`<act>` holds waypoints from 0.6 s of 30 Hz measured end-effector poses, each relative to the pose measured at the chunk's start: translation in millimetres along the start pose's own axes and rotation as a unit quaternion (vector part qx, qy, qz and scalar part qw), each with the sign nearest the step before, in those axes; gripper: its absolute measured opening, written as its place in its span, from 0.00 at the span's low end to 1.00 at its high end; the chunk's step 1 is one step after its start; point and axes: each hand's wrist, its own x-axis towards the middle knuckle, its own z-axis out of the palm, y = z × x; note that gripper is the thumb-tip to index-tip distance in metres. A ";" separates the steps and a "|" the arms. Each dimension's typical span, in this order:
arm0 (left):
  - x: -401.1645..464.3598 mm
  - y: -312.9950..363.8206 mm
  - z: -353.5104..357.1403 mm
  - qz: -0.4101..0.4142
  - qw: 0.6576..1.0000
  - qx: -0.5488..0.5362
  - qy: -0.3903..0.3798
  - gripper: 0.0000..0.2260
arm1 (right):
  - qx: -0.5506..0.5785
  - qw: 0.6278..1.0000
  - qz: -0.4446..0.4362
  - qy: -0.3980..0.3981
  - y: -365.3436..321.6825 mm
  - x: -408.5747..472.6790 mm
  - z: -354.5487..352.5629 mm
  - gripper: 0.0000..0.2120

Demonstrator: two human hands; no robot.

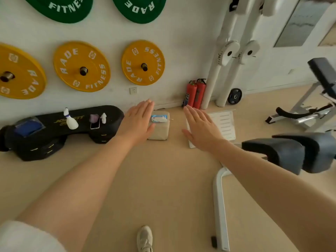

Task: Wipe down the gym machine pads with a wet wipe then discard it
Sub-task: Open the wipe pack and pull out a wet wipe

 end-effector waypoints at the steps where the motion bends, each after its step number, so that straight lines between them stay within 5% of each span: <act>1: 17.8 -13.3 2.4 -0.007 1.000 0.004 -0.005 0.29 | 0.001 1.000 0.000 -0.007 2.2 23.7 4.4 0.32; 10: 164.9 -96.3 55.7 -0.001 0.995 0.000 -0.100 0.28 | 0.033 0.997 0.043 -0.045 41.0 183.9 46.3 0.31; 18: 319.7 -144.4 126.2 0.024 0.988 0.035 -0.151 0.28 | 0.007 0.995 0.061 -0.081 141.7 324.1 119.0 0.29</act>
